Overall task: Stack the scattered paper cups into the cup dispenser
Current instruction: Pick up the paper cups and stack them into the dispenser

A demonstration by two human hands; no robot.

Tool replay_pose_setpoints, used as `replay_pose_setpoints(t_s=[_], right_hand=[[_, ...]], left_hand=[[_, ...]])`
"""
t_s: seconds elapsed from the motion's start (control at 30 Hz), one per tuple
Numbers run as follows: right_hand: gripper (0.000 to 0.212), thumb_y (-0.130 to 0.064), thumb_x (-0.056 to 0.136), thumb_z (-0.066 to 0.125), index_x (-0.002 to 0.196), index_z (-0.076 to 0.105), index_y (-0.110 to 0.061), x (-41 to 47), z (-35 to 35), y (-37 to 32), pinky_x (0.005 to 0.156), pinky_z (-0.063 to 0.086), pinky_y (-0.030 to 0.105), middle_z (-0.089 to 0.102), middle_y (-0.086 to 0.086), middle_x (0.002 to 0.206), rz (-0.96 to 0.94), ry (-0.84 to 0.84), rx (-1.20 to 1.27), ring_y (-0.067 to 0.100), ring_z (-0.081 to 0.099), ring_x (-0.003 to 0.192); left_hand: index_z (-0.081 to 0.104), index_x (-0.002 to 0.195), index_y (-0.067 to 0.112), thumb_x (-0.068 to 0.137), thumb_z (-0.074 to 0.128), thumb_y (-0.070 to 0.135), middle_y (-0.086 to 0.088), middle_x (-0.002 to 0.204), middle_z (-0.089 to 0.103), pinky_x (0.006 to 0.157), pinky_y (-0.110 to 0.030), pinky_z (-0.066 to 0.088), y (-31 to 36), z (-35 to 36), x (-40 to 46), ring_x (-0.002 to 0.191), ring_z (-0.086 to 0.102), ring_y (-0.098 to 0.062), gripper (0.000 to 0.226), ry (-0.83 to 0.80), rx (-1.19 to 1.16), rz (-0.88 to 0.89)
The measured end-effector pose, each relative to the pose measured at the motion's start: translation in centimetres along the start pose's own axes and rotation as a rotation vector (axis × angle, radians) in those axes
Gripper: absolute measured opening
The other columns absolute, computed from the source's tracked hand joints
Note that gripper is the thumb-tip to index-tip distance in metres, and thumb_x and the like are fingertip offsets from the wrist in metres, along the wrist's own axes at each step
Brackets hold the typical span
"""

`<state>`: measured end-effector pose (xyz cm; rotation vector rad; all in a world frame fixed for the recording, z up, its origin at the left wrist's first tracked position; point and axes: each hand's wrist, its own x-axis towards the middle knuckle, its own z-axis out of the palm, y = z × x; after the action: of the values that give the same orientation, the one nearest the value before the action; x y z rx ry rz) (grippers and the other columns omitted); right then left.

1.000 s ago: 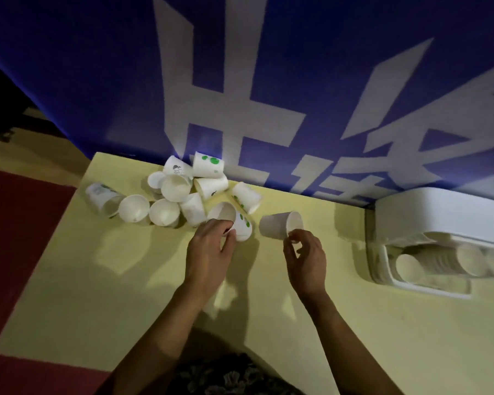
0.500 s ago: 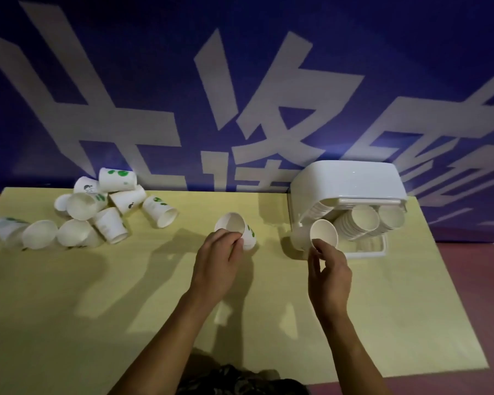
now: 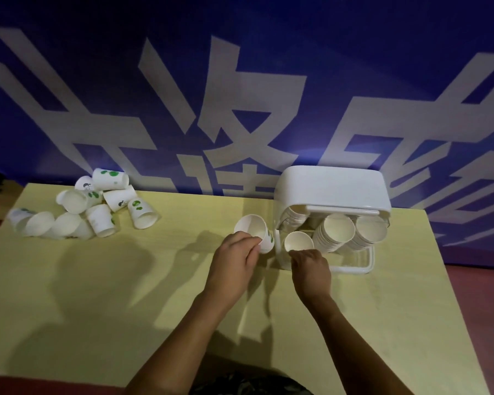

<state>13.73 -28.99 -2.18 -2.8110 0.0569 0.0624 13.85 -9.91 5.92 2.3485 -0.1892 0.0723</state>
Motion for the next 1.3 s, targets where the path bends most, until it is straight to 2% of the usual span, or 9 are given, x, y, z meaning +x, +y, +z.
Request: replay_pose_setpoints(t_s=[0.13,0.23,0.33,0.43,0.7,0.8,0.97,1.13,1.3], right_hand=[[0.028,-0.004,0.085,0.057,0.107,0.071,-0.013,0.4,0.8,1.0,0.081,0.05,0.038,0.073,0.006,0.1,-0.081,-0.08,0.06,0.032,0.062,0.098],[0.031,0.004,0.074,0.069,0.102,0.069,-0.01,-0.1,0.6,1.7,0.078,0.053,0.037,0.072,0.006,0.095,-0.097,0.086,0.2,0.032,0.062,0.089],[0.032,0.003,0.075,0.071,0.103,0.068,-0.011,-1.3,0.2,2.5,0.079,0.053,0.034,0.07,0.005,0.096,-0.07,0.175,0.263,0.027,0.061,0.088],[0.032,0.001,0.077,0.071,0.105,0.07,-0.014,-2.6,-0.2,3.7,0.079,0.055,0.033,0.071,0.002,0.1,-0.008,0.164,0.289,0.025,0.062,0.093],[0.022,-0.01,0.087,0.064,0.107,0.07,-0.017,-4.0,-2.6,5.4,0.076,0.052,0.03,0.07,-0.004,0.106,0.082,0.112,0.287,0.021,0.061,0.097],[0.02,-0.013,0.09,0.062,0.108,0.07,-0.018,-3.8,-3.0,5.1,0.075,0.052,0.031,0.069,-0.005,0.107,0.093,0.091,0.271,0.02,0.06,0.1],[0.013,-0.019,0.091,0.065,0.103,0.07,-0.019,-3.1,-2.9,2.6,0.069,0.054,0.034,0.07,-0.006,0.102,0.029,0.123,0.24,0.02,0.062,0.094],[0.009,-0.024,0.092,0.063,0.098,0.069,-0.02,-0.8,-0.7,-3.5,0.062,0.048,0.031,0.068,-0.004,0.095,-0.073,0.024,0.28,0.021,0.06,0.084],[0.012,-0.024,0.093,0.062,0.094,0.072,-0.016,1.5,2.8,-11.4,0.068,0.051,0.031,0.071,-0.002,0.091,-0.093,-0.138,0.408,0.018,0.064,0.081]], left_hand=[[0.07,0.114,0.014,0.095,0.057,0.016,0.002,0.11,0.066,0.091,-0.03,0.05,2.0,1.3,0.4,0.101,0.059,-0.013,0.024,-0.039,0.047,0.021],[0.069,0.117,0.016,0.095,0.057,0.018,0.003,0.114,0.065,0.094,-0.029,0.049,3.0,2.9,1.2,0.104,0.058,-0.012,0.025,-0.086,0.091,0.024],[0.07,0.116,0.015,0.095,0.056,0.018,0.001,0.114,0.065,0.093,-0.028,0.047,3.6,4.6,2.1,0.104,0.057,-0.015,0.025,-0.148,0.115,0.056],[0.069,0.116,0.016,0.096,0.053,0.02,0.002,0.114,0.065,0.092,-0.023,0.043,3.8,6.5,3.0,0.103,0.055,-0.015,0.026,-0.214,0.164,0.093],[0.063,0.125,0.024,0.095,0.052,0.012,0.0,0.123,0.059,0.099,-0.027,0.042,3.1,11.7,5.1,0.117,0.05,-0.019,0.034,-0.471,0.378,0.065],[0.061,0.126,0.022,0.096,0.05,0.016,-0.001,0.129,0.056,0.098,-0.03,0.043,2.5,12.6,5.1,0.119,0.047,-0.019,0.033,-0.503,0.337,0.074],[0.065,0.117,0.021,0.094,0.053,0.025,0.007,0.123,0.058,0.085,-0.027,0.045,1.0,9.7,3.8,0.11,0.051,-0.015,0.027,-0.301,0.166,0.055],[0.067,0.112,0.021,0.092,0.061,0.025,0.007,0.108,0.067,0.081,-0.023,0.051,-4.8,2.5,2.6,0.094,0.061,-0.009,0.022,-0.029,0.069,-0.221],[0.071,0.102,0.014,0.089,0.065,0.018,0.001,0.097,0.072,0.073,-0.021,0.045,-13.3,-5.7,1.1,0.079,0.062,-0.01,0.015,0.168,0.016,-0.458]])
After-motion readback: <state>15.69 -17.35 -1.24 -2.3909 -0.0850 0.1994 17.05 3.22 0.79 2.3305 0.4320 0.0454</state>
